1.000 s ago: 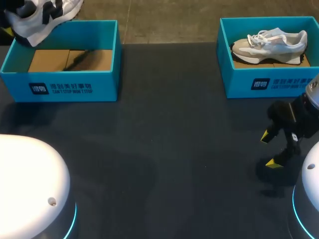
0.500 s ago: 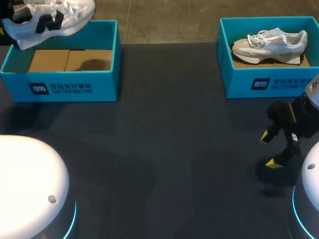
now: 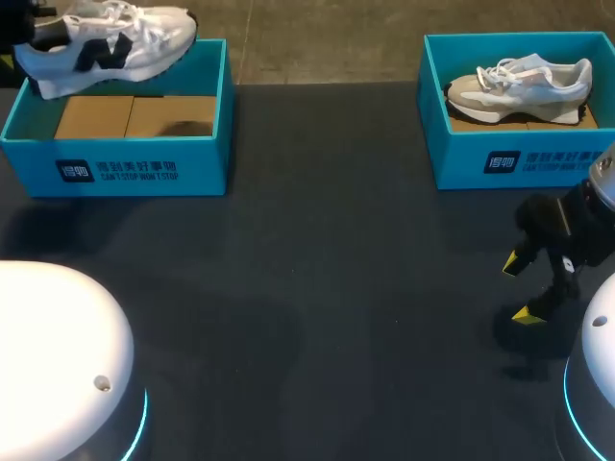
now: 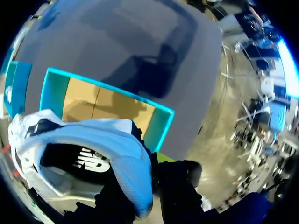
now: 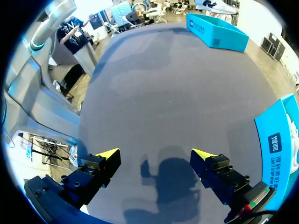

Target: Take the shoe out of the shoebox, open the shoe tongue, remove and reinsert the insole, then place the shoe into the shoebox

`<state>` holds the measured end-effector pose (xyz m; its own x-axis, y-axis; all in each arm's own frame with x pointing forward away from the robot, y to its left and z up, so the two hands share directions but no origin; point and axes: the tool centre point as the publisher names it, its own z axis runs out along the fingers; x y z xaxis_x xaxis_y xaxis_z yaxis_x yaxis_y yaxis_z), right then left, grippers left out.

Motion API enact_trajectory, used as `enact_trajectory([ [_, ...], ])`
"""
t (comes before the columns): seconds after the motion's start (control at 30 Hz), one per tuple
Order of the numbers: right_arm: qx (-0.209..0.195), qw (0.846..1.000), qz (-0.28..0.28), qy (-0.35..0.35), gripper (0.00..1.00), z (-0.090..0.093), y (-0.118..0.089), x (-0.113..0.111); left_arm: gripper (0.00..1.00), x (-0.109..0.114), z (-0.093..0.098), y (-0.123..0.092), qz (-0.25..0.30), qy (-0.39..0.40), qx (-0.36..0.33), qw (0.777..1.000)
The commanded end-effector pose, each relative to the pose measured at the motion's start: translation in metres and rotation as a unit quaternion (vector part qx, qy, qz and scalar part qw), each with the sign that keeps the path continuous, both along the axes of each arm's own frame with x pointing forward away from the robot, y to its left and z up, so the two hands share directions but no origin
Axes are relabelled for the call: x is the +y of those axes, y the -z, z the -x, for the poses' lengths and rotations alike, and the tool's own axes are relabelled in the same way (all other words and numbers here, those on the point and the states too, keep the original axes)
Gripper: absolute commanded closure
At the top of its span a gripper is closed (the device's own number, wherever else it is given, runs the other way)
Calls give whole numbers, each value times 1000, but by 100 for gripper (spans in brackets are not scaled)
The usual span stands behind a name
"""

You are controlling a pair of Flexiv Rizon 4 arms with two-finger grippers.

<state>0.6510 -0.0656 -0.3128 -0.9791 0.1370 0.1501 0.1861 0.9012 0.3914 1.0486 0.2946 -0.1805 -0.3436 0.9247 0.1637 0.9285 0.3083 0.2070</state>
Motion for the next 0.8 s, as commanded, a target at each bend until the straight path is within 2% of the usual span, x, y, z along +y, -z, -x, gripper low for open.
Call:
enact_trajectory([
  [0.03,-1,1000,2,0,0,1,0,1,100,14,-9,2,30,58,5,998],
  [0.1,-1,1000,2,0,0,1,0,1,100,17,-15,5,24,85,3,996],
  [0.33,-1,1000,2,0,0,1,0,1,100,21,-30,11,11,84,6,996],
  [0.63,-1,1000,2,0,0,1,0,1,100,8,-34,38,0,79,30,996],
  [0.8,-1,1000,2,0,0,1,0,1,100,10,-38,53,2,63,44,997],
])
